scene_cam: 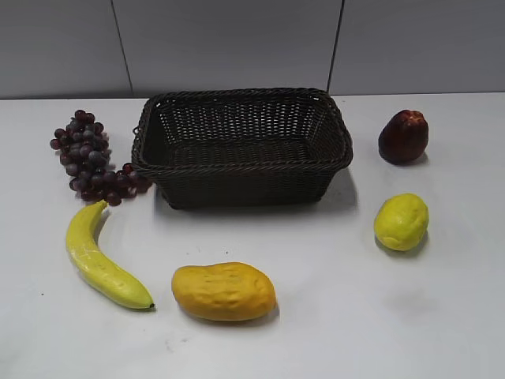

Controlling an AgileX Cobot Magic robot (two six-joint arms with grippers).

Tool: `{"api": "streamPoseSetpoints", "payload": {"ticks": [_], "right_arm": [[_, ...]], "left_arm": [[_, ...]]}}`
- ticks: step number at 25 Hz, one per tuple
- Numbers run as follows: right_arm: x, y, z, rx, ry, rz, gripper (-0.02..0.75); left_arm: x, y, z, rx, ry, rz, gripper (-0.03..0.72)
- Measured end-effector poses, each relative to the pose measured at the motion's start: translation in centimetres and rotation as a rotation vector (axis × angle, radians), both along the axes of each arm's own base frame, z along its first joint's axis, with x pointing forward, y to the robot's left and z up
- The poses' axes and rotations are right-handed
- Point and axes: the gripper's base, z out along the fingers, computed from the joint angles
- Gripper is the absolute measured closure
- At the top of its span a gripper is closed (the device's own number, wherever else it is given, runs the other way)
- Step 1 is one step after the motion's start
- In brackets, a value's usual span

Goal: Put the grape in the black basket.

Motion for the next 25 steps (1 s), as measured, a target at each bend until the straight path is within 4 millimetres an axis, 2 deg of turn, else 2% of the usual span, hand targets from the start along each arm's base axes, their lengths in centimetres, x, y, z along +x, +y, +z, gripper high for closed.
{"api": "streamPoseSetpoints", "payload": {"ticks": [25], "right_arm": [[0.0, 0.0, 0.0, 0.0, 0.0, 0.0, 0.149]], "left_arm": [[0.0, 0.0, 0.0, 0.0, 0.0, 0.0, 0.156]]}}
